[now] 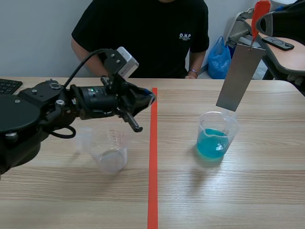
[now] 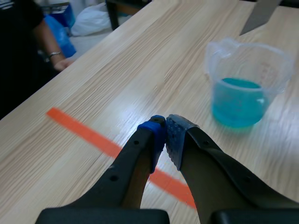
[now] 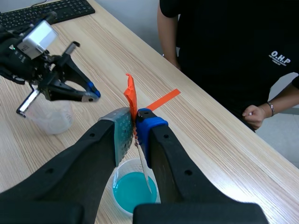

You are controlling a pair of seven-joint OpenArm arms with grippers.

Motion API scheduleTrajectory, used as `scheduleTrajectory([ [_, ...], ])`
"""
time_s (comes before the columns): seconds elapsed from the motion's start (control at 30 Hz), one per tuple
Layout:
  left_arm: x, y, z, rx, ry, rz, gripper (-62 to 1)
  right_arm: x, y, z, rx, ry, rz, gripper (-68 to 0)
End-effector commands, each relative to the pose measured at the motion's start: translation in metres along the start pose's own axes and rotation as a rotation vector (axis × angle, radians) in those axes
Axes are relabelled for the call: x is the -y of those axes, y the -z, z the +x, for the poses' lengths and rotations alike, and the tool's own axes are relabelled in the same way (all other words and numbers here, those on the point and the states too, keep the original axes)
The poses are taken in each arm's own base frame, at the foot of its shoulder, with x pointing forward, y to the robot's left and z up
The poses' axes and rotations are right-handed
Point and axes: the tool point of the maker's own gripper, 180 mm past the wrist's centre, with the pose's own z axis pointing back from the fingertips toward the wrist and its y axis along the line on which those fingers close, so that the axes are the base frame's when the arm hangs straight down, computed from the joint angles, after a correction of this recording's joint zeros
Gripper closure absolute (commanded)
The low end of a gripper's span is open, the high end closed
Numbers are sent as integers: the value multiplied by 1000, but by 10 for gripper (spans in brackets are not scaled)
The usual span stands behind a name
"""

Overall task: Do the redox reaction experiment.
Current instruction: 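Point at the plate with the left hand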

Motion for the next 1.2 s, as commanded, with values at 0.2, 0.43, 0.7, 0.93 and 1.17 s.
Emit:
scheduleTrajectory([
  [0.2,33,36,33,74,-11,-100,-40,0,-2,17,43,-29,3,-15],
  [0.43,55,56,47,96,-37,-139,-40,1,-2,16,38,-29,3,-15],
  [0.7,54,63,60,136,-49,-99,-39,1,-2,16,38,-29,3,-15],
  [0.93,50,65,61,140,-51,-70,-40,1,-2,16,39,-29,3,-15],
  [1.17,49,65,64,154,-73,-69,-40,0,-2,16,39,-29,3,-15],
])
